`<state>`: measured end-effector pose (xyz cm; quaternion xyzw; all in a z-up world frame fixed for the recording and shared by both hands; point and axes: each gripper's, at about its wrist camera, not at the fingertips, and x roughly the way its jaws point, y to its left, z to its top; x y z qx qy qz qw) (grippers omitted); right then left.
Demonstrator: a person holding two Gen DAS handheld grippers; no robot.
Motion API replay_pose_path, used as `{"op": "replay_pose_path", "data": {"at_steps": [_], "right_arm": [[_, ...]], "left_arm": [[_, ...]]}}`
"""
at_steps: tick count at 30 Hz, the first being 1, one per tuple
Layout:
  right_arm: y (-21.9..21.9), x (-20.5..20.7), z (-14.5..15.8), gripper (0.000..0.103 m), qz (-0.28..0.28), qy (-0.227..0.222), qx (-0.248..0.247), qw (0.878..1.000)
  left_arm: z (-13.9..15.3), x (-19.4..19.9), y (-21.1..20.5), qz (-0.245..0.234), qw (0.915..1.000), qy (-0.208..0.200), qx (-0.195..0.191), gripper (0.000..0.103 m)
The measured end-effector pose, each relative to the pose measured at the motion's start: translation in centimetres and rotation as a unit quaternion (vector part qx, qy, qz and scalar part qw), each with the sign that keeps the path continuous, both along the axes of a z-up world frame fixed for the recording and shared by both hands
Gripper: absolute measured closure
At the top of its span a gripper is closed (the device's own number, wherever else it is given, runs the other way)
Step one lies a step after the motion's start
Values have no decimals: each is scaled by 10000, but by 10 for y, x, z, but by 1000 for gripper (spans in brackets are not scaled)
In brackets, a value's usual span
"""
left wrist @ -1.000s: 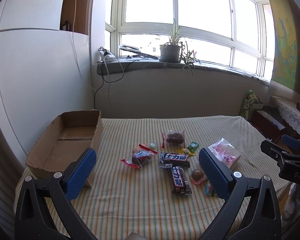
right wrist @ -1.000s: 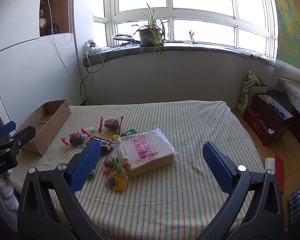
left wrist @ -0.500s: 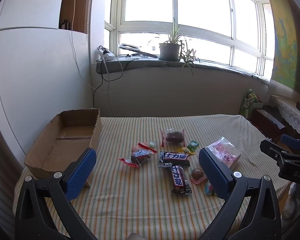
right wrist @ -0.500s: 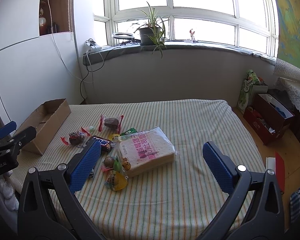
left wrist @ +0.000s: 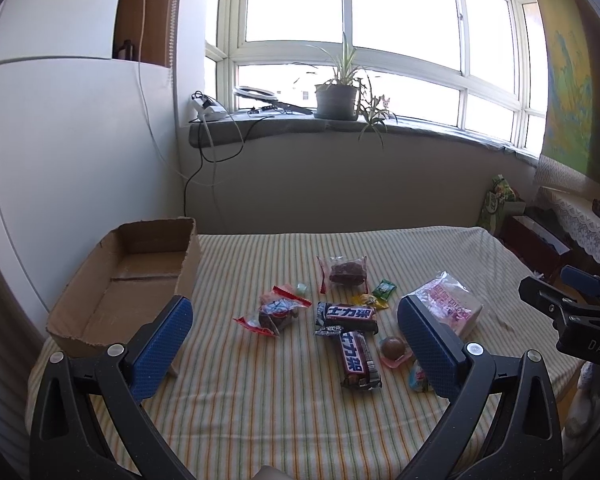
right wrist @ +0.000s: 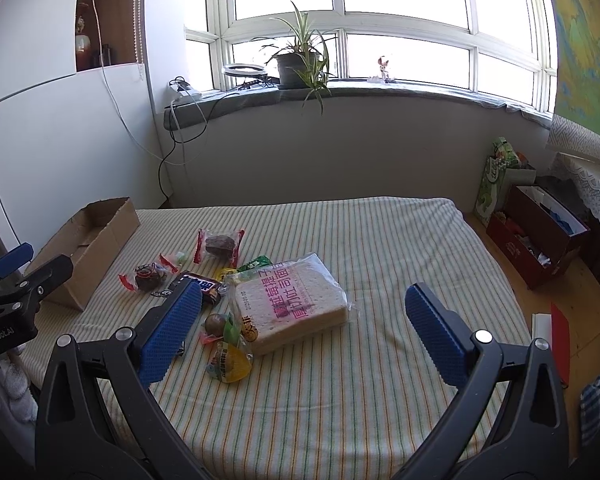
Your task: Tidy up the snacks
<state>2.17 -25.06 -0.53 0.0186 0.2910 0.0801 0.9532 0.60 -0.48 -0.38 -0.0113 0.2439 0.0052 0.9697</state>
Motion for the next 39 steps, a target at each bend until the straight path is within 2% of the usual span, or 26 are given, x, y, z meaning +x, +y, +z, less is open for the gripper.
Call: {"op": "replay_pose_path", "data": {"at_steps": [16,21,28,30,34,39], "right_arm": [[-6,14,-10,0,5,129,-38,9999],[-14,29,-17,0,436,336,213,9983],[-34,62,-30,2,799,746,715,9914],[-38,74,-36,5,899,957,832,9878],[-50,98,-55,7,1005,1419,1184,9776],[-61,126,-79,11,1078,2021,1610,9600]], "left_arm": [[-8,12,-4,-59,9999,153,-27,3],[-23,29,-3,-396,9959,557,-597,13],[-42,47,-18,-994,9829,980,-1197,31],[-48,52,-24,-1119,9780,1123,-1357,40],[-58,63,-39,-1491,9640,1402,-1698,51],[-65,79,-61,-1767,9539,1641,-1788,54]]}}
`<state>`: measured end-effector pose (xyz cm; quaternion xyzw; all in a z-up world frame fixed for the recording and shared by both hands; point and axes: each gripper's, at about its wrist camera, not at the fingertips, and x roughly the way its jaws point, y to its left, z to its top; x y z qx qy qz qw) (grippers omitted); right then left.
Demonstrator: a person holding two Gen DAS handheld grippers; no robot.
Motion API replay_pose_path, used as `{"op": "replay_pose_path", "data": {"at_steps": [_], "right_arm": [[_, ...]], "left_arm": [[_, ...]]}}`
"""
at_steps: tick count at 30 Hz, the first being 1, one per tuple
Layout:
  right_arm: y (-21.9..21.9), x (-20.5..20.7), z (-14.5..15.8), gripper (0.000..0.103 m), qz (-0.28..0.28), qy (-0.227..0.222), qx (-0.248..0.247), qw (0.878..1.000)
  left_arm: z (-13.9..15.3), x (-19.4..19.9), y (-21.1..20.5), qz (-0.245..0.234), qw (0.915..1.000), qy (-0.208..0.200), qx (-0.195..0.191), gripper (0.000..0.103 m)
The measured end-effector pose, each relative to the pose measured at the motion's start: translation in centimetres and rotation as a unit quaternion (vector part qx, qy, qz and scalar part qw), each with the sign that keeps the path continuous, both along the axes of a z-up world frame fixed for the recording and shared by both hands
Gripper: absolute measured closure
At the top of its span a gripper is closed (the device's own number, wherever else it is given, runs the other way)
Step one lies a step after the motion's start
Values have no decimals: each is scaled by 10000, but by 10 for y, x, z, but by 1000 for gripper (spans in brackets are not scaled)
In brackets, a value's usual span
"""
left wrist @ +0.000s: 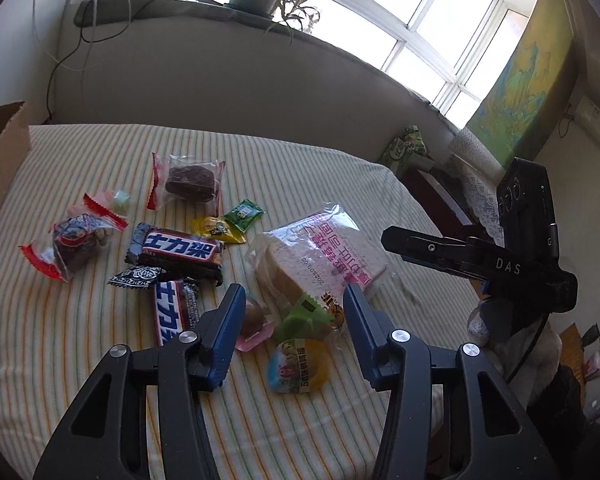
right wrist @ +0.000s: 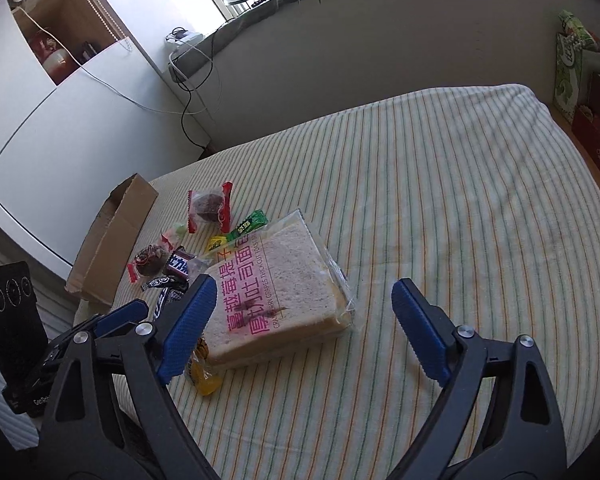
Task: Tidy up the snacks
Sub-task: 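Close the left gripper on the bagged bread loaf and lift it, then carry the bread loaf with the left gripper into the cardboard box and release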
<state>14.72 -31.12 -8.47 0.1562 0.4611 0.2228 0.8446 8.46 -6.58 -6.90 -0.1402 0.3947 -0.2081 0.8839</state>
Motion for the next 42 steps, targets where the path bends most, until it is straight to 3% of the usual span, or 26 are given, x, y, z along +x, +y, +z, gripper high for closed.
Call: {"op": "replay_pose_path", "data": {"at_steps": [2,8,15,29,42], "right_arm": [[-1,8,-9,20,75,229,172,9996],[6,18,-24,33,329,557,373,9972],[10,20,-30,43,465,636,223,9966],[17,18,-14,49,484,567,197,9970],[56,11,33,49,827,106,19,9965]], "left_arm": [[-4,8,-4,-47,9998,166,-80,55],[-12,20,-13,-164,9993,336,-54,56],[-17,27,-20,-245,9989,369,129,58],[-7,33,-27,-375,9990,126,225,58],[30,10,25,51,9989,-413,225,58]]}}
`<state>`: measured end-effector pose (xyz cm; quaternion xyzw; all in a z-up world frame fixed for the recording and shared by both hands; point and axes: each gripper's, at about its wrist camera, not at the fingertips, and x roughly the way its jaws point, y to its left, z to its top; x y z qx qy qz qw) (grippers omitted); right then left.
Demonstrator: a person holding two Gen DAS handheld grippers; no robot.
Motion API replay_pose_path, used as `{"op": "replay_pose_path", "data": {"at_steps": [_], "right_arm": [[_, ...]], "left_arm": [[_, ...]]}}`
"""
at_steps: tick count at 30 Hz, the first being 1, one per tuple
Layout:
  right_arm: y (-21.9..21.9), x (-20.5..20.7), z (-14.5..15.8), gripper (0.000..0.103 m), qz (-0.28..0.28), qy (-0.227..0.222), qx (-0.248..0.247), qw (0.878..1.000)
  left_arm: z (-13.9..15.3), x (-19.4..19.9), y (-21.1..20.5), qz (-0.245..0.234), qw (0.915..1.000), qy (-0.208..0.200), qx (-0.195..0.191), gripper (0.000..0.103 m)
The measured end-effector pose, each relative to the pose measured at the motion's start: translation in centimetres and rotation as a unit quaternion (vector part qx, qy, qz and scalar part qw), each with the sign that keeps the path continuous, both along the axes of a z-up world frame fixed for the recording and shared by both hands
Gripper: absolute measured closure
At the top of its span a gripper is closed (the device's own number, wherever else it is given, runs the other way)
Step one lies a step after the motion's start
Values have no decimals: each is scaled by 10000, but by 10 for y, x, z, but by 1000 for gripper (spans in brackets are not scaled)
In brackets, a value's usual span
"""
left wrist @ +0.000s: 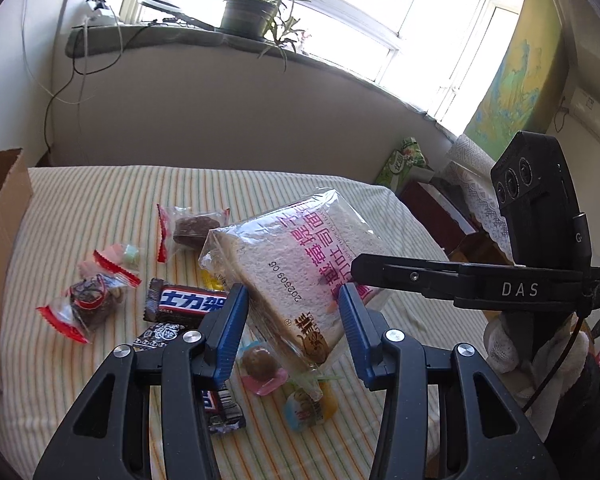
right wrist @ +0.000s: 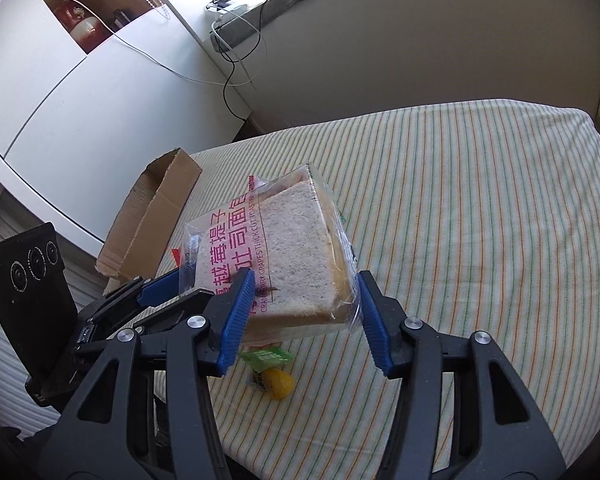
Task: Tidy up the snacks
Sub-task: 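Carry the bread loaf with the left gripper into the cardboard box and release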
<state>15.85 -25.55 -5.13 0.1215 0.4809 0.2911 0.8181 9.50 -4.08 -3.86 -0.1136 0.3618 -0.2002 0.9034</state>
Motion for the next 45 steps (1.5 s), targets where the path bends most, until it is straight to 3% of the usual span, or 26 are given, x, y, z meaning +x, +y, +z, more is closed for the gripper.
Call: {"op": "replay_pose_path", "data": {"at_steps": [16,33,45], "right_arm": [[118,-5,31,48,844,-276,99,9960],[270,-4,36,48,1890,-375,90,9812],[338,-2,28,48,2336,-373,-11,9716]], "left_arm": [[20,-34,101,1067,9935,-396,-9,58],[18,-66,213,2317,9716,-485,-29,58],[4,-74,258,2797,9595,-326,-64,58]]}}
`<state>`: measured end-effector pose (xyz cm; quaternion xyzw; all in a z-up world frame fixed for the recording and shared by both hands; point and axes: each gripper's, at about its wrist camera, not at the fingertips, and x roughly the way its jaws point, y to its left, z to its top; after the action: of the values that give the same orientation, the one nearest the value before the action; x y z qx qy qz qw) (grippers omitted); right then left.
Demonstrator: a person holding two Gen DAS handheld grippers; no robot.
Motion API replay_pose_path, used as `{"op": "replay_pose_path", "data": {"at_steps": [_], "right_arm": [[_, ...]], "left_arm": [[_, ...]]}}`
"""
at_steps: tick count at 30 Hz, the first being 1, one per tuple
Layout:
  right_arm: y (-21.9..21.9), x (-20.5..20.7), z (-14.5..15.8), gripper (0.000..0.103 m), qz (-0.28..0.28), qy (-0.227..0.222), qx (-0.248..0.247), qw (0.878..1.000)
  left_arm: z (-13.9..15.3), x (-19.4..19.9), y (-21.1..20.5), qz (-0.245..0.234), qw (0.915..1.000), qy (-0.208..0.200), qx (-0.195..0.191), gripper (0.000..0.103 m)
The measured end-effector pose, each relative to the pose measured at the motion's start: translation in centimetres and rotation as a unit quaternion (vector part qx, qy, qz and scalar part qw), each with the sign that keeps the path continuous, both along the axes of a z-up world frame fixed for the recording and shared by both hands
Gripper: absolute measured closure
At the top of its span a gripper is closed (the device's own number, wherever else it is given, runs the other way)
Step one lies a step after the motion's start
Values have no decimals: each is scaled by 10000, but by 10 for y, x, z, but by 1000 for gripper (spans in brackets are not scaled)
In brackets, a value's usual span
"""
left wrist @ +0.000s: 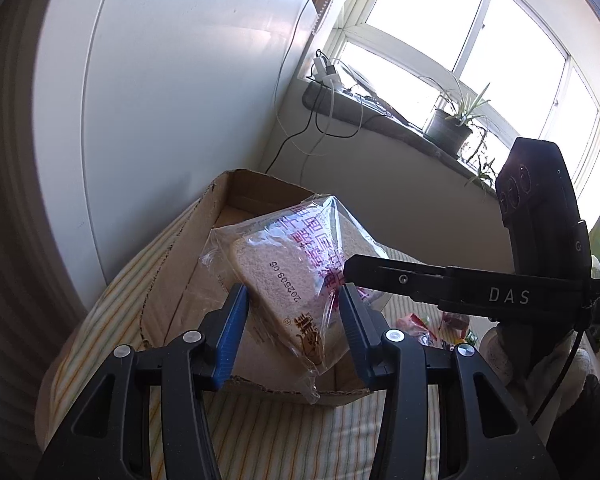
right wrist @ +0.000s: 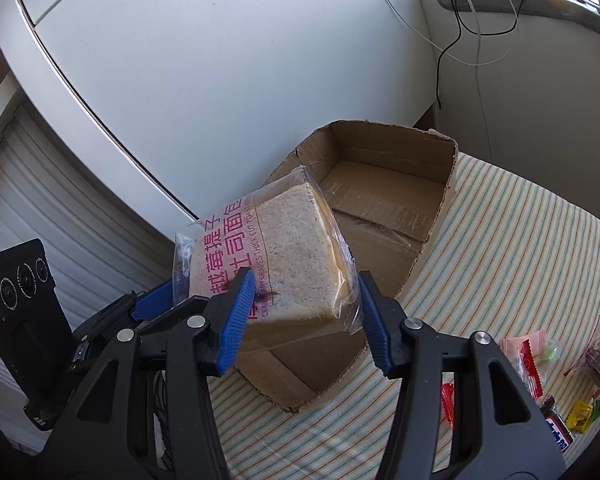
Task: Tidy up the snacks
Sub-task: 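Carry the bread loaf with the left gripper into the cardboard box and release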
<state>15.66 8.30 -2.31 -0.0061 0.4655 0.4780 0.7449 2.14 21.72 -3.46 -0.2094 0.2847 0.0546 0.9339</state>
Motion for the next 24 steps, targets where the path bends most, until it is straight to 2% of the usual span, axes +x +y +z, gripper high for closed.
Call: {"op": "replay_pose_path", "data": {"at_steps": [7,11,14,24], "right_arm": [[12,5,-5,48,-2,-44,-110,9999],[17,9,-8,47,-10,-135,-204,9997],[15,11,-8,45,-45,-205,-206,9996],[-6,1,9,45,-89,-442,-211,9988]], "left_arm": [[-7,3,4,38,9999,91,-17,58],[-5,4,1,121,9997,133,187,59],[0,3,-4,153,9990,99,401,59],[10,-4,-11,101,9989,13,464,59]]}}
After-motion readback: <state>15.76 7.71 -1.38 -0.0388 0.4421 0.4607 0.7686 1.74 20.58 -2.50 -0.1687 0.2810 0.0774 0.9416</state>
